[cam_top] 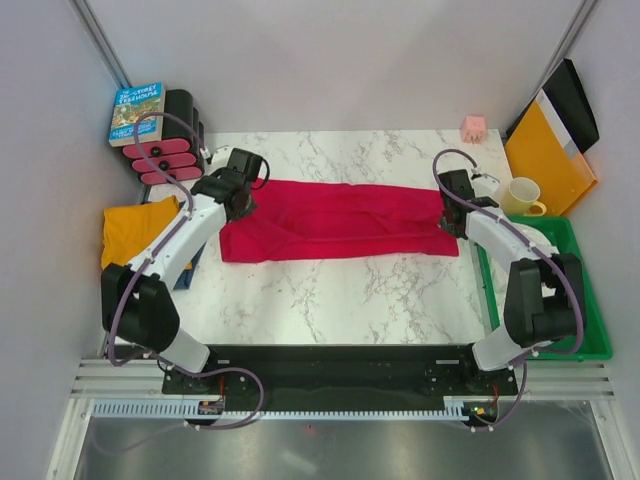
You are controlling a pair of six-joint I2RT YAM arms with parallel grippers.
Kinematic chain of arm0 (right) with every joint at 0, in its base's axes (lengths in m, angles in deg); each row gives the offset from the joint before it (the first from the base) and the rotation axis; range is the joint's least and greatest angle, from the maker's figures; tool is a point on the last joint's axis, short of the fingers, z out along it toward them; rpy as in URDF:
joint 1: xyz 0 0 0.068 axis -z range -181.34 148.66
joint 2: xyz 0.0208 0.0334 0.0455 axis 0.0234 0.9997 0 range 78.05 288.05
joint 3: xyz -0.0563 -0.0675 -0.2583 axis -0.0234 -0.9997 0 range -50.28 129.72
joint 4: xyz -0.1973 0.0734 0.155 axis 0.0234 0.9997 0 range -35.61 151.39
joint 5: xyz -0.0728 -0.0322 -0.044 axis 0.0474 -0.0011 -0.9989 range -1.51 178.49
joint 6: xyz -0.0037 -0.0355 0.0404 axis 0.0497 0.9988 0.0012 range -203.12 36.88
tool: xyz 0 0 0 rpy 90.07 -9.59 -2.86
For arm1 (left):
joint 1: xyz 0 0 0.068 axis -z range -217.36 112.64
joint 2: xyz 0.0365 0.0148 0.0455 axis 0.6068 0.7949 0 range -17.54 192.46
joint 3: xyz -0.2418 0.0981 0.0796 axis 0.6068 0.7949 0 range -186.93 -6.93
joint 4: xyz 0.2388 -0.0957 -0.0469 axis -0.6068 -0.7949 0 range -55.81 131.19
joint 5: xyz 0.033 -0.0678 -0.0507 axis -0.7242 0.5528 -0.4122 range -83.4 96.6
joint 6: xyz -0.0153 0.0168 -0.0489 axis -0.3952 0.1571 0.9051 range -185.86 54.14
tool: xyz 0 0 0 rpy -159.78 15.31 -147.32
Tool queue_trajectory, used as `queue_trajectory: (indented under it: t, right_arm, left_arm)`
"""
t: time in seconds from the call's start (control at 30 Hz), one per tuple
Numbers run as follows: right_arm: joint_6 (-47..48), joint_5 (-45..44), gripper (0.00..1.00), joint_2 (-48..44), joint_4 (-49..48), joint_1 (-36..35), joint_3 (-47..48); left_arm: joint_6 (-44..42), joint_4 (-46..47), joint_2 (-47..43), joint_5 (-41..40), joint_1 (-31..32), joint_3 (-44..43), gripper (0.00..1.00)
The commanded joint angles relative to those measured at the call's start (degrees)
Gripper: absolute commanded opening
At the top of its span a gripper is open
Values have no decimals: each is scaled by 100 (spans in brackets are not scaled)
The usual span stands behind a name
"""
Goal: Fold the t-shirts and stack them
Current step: Fold the other side of the tshirt into a rectangle
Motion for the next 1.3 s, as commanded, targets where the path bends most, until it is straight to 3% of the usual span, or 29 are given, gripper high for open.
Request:
queue_trajectory:
  t: [0.0, 0.6, 1.27]
  right_arm:
    - [-25, -216, 0, 429, -172, 117, 438]
    - [-34, -128, 0, 1546, -260, 381, 930]
    - [-34, -129, 0, 1854, -313, 670, 1528]
  left_arm:
    - [-289, 315, 522, -228, -19, -764, 2]
    - [-658, 298, 2553, -430, -54, -2926, 2]
    - [-781, 219, 3556, -386, -405, -3727, 2]
